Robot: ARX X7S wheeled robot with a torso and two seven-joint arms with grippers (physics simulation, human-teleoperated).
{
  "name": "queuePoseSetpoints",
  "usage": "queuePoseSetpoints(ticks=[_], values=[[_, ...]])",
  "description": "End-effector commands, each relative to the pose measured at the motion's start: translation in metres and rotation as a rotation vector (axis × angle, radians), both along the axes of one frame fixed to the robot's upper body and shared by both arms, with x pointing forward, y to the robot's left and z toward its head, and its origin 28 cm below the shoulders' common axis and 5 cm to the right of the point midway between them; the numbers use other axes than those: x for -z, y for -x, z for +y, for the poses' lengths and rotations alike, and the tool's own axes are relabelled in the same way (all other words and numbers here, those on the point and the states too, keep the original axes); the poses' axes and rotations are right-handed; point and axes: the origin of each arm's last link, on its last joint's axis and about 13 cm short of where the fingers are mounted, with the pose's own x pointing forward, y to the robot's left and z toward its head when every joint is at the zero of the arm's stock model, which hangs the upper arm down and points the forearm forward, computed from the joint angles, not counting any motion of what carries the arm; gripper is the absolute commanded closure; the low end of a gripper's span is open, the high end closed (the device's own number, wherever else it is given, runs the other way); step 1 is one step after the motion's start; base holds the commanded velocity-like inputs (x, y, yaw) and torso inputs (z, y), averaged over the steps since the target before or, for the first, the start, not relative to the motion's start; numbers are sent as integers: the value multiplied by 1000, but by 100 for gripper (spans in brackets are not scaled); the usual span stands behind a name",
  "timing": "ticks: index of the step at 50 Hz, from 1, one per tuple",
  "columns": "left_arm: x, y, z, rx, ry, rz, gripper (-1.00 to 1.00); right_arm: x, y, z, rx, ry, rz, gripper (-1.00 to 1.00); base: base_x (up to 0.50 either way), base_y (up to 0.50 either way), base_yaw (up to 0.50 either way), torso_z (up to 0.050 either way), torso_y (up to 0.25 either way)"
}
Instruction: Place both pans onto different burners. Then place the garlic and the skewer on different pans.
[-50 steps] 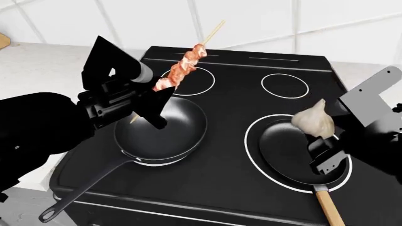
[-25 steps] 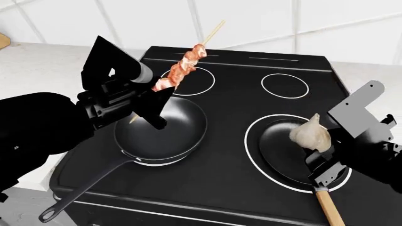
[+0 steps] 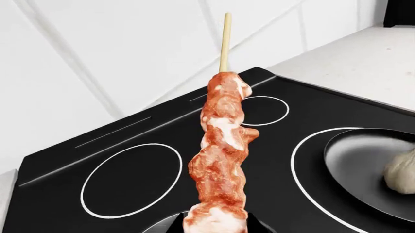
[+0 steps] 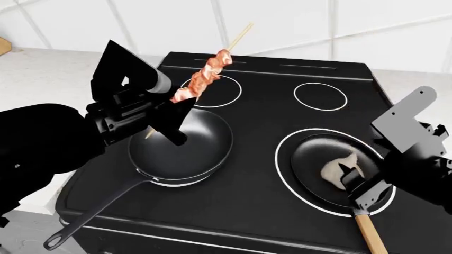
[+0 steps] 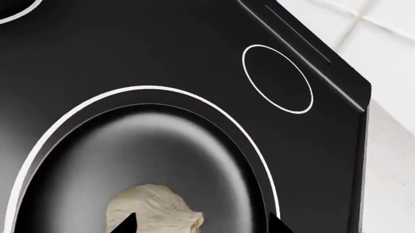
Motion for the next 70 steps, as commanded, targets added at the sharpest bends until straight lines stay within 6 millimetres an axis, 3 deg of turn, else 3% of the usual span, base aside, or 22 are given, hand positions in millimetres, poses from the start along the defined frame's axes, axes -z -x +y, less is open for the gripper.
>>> queuePoseSetpoints(ticks=[1,8,29,42,59,70], values=[[-1,0,-1,-1,6,-1,100,-13,7,3,-18,2,-56,-100,0,0,0,0,0],[2,0,0,0,5,5,100,-21,18,10,-49,13,-116,-100,0,0,0,0,0],[1,5,7,-34,-40,24,100,-45,41,47,-42,32,-554,-100,0,0,0,0,0],[-7,19,21,-55,-176,25,100,-40,42,70,-206,4,-618,-100,0,0,0,0,1],[-23,39,45,-86,-328,44,100,-31,58,70,-237,-39,-650,-100,0,0,0,1,0],[-14,37,56,-107,-453,133,100,-25,55,72,-252,-57,-644,-100,0,0,0,0,0]])
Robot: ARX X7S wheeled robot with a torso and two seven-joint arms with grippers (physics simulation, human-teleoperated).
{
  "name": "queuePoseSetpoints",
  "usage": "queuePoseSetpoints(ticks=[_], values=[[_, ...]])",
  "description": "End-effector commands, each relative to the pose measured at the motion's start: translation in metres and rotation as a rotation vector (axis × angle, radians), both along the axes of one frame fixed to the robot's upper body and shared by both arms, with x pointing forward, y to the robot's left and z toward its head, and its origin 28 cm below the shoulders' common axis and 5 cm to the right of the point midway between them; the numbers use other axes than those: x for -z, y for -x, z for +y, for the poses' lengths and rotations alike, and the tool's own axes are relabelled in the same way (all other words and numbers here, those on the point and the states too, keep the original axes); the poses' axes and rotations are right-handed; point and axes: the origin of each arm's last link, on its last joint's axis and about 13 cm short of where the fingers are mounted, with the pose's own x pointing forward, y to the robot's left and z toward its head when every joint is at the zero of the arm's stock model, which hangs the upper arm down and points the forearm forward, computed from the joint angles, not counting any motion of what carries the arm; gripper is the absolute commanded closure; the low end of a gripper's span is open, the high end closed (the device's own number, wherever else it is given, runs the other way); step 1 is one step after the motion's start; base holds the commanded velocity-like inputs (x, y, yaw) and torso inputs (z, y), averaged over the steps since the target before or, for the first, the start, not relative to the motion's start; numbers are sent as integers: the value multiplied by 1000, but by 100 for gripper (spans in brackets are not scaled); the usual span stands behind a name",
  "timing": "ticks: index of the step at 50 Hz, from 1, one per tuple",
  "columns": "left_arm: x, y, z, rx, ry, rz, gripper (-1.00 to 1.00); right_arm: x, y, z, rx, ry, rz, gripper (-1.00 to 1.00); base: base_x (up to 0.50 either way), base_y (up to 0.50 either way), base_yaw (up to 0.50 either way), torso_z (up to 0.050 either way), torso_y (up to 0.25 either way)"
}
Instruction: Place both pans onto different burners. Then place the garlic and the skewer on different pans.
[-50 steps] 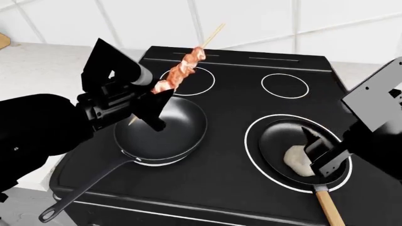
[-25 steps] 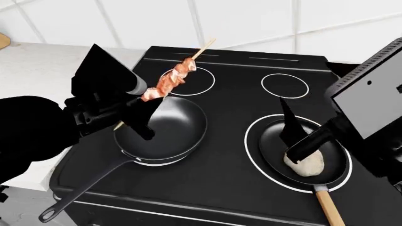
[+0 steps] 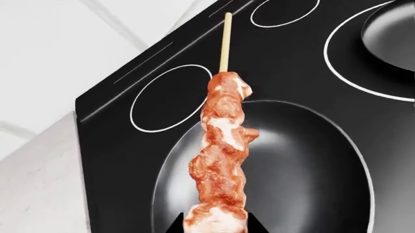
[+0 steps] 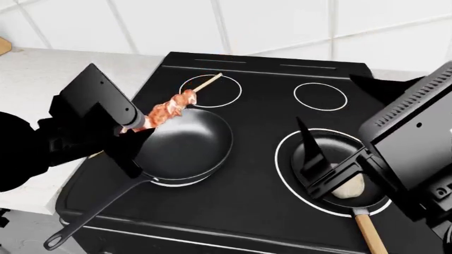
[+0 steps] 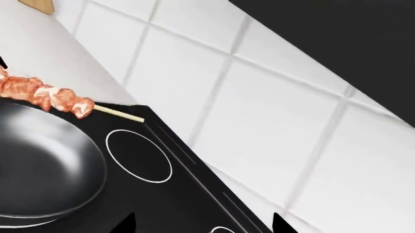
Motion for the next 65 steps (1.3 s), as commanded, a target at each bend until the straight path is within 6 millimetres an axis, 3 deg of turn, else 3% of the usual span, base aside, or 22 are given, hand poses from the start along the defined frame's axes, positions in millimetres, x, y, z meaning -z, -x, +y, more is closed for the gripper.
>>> queuePoseSetpoints(ticks=[1,35,65], values=[[1,1,11,-40,-96,57,100,6,1,2,-22,-16,-3,-100,0,0,0,0,0],[-5,-17,9,-62,-325,101,100,18,2,-2,-41,-88,-20,-100,0,0,0,0,0],[-4,-22,5,-4,-368,134,100,20,4,-4,-27,-105,-28,-100,0,0,0,0,0]])
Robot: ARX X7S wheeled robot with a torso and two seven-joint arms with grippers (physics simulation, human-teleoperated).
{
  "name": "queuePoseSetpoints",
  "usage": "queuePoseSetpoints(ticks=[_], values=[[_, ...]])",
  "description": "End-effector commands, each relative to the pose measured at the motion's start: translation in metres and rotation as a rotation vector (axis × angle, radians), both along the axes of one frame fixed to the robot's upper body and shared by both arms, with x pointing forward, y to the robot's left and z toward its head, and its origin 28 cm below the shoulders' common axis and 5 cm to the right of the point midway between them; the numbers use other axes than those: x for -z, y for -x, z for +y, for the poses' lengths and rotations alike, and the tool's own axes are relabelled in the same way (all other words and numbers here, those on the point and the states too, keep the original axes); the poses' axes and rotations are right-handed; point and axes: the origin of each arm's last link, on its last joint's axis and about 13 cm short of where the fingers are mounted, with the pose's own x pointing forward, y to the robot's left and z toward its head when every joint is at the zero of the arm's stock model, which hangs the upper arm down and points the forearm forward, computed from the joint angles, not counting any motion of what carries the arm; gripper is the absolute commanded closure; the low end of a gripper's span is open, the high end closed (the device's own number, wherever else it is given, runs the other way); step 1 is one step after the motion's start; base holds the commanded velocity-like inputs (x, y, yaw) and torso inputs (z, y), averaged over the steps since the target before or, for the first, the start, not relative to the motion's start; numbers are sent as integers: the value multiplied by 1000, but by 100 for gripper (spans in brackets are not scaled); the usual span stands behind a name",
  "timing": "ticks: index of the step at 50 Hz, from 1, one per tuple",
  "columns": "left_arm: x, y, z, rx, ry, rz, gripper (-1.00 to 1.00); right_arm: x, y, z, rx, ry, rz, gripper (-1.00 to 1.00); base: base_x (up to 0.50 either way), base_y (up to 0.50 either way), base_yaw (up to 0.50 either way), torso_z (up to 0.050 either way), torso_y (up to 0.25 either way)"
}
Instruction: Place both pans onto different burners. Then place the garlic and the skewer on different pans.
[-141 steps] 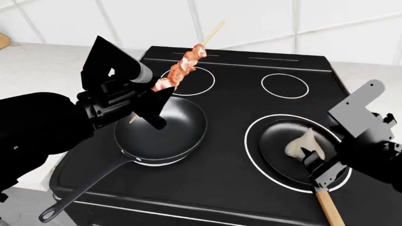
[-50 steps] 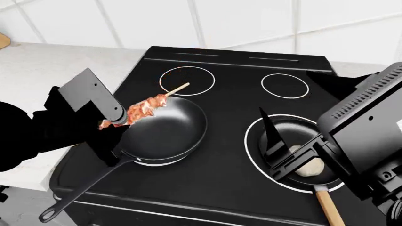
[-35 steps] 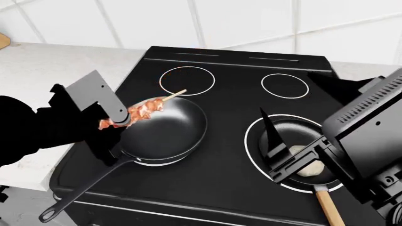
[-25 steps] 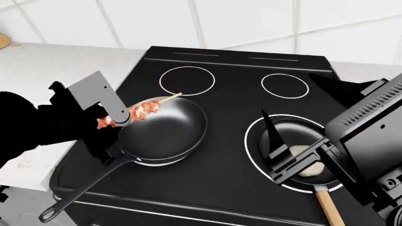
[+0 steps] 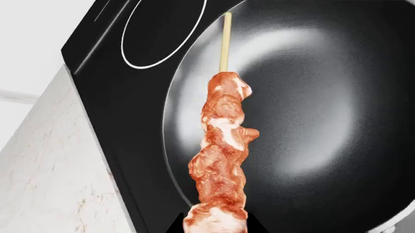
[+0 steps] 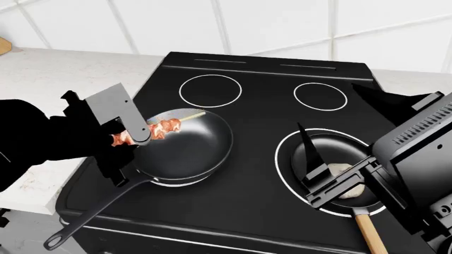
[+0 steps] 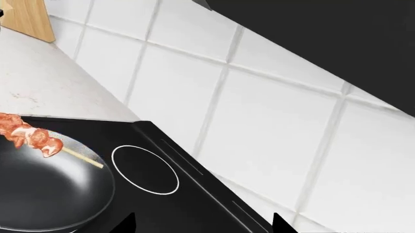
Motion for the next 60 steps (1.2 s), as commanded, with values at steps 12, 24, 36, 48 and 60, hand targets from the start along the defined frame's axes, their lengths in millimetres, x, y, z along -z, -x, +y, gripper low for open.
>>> queuePoseSetpoints(ticks=[12,24,36,48,60], values=[[2,3,1,20,-21,15,100,0,1,-1,-1,-9,-8,-100,0,0,0,0,1],[0,2,1,15,-4,8,100,1,0,-1,-1,-12,-3,-100,0,0,0,0,0],[-7,1,2,7,17,-4,-100,4,-1,-9,33,-42,13,-100,0,0,0,0,0],[-20,7,1,22,63,-52,-100,6,0,-9,30,-43,22,-100,0,0,0,0,0],[-31,21,1,58,206,-93,-100,4,-1,-6,23,-33,24,-100,0,0,0,0,0]])
